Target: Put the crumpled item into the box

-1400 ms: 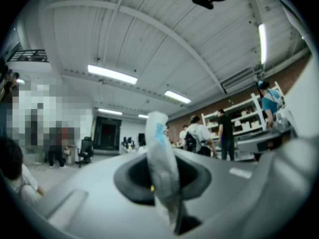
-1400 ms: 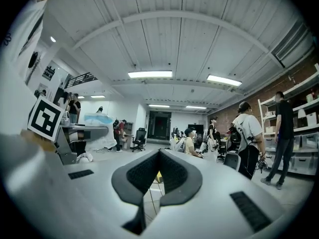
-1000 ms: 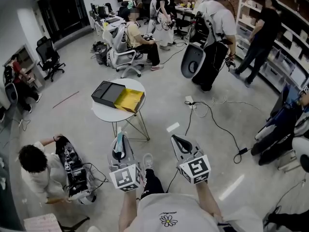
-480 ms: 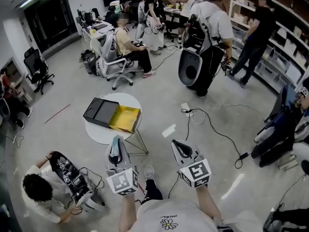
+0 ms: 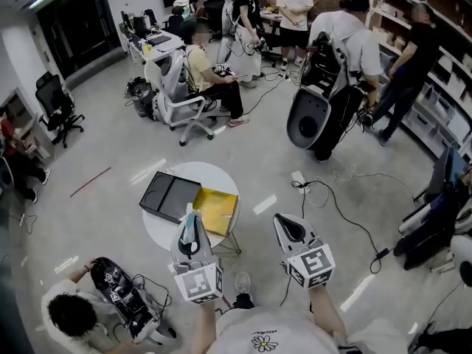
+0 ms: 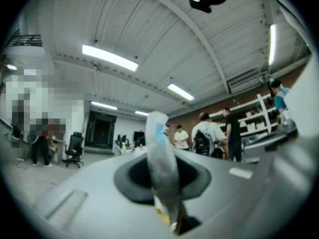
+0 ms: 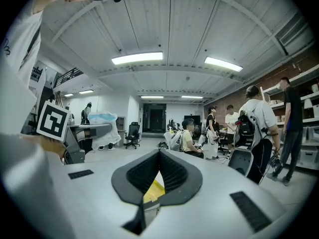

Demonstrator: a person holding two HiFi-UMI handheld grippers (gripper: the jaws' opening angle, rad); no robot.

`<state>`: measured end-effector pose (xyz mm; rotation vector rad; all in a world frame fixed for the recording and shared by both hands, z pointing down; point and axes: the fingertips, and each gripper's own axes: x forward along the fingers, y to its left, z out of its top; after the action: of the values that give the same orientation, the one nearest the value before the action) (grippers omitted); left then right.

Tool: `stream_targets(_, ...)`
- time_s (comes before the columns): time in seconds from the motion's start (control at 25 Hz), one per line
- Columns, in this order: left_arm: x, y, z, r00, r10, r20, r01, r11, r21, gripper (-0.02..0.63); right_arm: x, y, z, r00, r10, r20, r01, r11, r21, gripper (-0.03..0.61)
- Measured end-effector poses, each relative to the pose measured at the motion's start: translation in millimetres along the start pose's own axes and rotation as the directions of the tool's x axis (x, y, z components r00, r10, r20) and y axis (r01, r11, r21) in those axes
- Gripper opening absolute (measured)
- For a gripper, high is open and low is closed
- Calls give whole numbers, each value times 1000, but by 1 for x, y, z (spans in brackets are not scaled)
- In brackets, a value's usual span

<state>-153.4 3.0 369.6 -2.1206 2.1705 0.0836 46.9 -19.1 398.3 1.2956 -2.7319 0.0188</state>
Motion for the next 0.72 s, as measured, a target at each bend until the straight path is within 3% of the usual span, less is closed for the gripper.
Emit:
stream_targets(0.4,77,76,-22,999,37,-11,-37,999,-20,51,106,12,10,1000,28,5,-28,999,19,0)
stream_targets(0.72,100,78,-19,997,71,0,-71,997,0,51,149,-5,25,996,73,60,-74,997,23,0)
